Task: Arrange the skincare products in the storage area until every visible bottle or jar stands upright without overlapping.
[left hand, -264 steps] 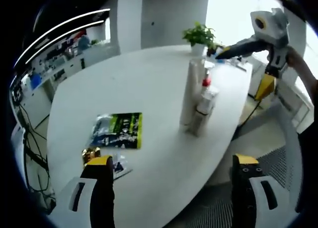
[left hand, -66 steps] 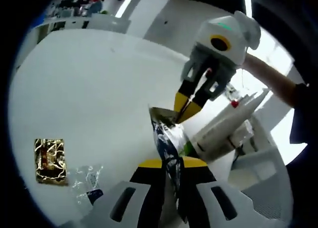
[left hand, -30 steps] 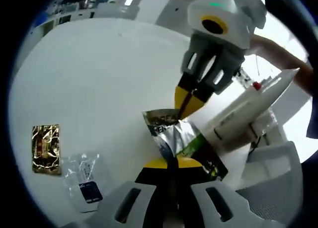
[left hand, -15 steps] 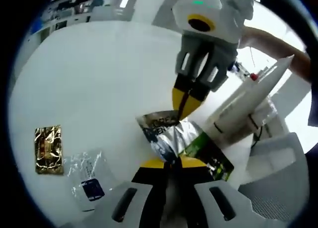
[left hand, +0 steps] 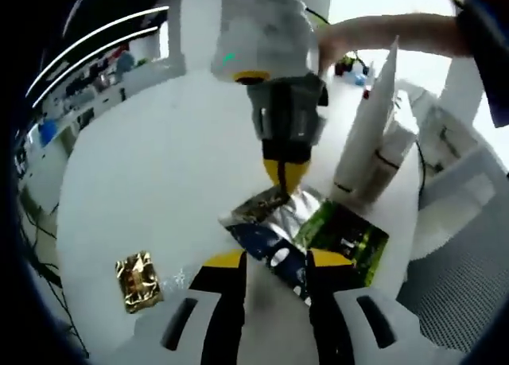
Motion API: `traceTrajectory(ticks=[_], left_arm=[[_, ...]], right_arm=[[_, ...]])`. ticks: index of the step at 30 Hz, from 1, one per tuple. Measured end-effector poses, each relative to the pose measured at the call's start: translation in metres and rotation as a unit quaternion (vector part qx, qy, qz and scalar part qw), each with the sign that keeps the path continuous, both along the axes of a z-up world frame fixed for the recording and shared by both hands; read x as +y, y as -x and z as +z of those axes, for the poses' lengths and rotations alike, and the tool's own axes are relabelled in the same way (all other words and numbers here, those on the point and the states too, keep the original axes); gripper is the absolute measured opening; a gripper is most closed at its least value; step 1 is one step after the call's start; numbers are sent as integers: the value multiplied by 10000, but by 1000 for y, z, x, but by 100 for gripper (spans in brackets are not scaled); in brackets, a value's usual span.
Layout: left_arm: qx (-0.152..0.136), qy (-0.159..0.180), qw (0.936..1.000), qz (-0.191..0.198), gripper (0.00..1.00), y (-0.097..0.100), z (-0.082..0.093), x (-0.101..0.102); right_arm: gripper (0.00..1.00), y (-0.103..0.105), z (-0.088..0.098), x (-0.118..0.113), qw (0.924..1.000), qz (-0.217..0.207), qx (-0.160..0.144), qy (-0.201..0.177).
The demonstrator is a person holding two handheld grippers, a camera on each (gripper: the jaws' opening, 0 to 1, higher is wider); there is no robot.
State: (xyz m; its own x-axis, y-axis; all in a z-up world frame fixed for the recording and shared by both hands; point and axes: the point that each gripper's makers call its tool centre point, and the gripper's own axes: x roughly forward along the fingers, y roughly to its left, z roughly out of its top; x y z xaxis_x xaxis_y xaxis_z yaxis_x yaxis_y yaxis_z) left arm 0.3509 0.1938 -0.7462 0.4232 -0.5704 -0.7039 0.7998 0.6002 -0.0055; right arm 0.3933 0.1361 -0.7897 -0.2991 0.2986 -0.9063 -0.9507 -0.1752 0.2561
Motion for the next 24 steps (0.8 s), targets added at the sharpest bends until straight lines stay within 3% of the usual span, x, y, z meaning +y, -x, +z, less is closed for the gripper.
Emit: traceTrajectory(ticks=[1,2,10,16,21,24], left_arm=[[-36,34,9998,-205,28,3,-1,-6],[34,45,10000,-74,29,4,-4,-8],[260,-325,9985,-353,36,9,-32,-16],[319,-319,9985,-308,37,9,-34,-15],[310,-307,9985,-329,37,9,-35,-16],[336,-251,9987,-284,38,7,-35,-16]], right_arm=[[1,0,0,0,10000,-33,29,-2],[1,0,0,0,10000,-48,37,7],[3,-1,0,1,9999,-46,-49,105],[10,-9,3,2,9991,-406,-145,53],[22,-18,16,1,9970,-693,-311,-141],[23,-24,25,1,9952,-813,-470,-293]])
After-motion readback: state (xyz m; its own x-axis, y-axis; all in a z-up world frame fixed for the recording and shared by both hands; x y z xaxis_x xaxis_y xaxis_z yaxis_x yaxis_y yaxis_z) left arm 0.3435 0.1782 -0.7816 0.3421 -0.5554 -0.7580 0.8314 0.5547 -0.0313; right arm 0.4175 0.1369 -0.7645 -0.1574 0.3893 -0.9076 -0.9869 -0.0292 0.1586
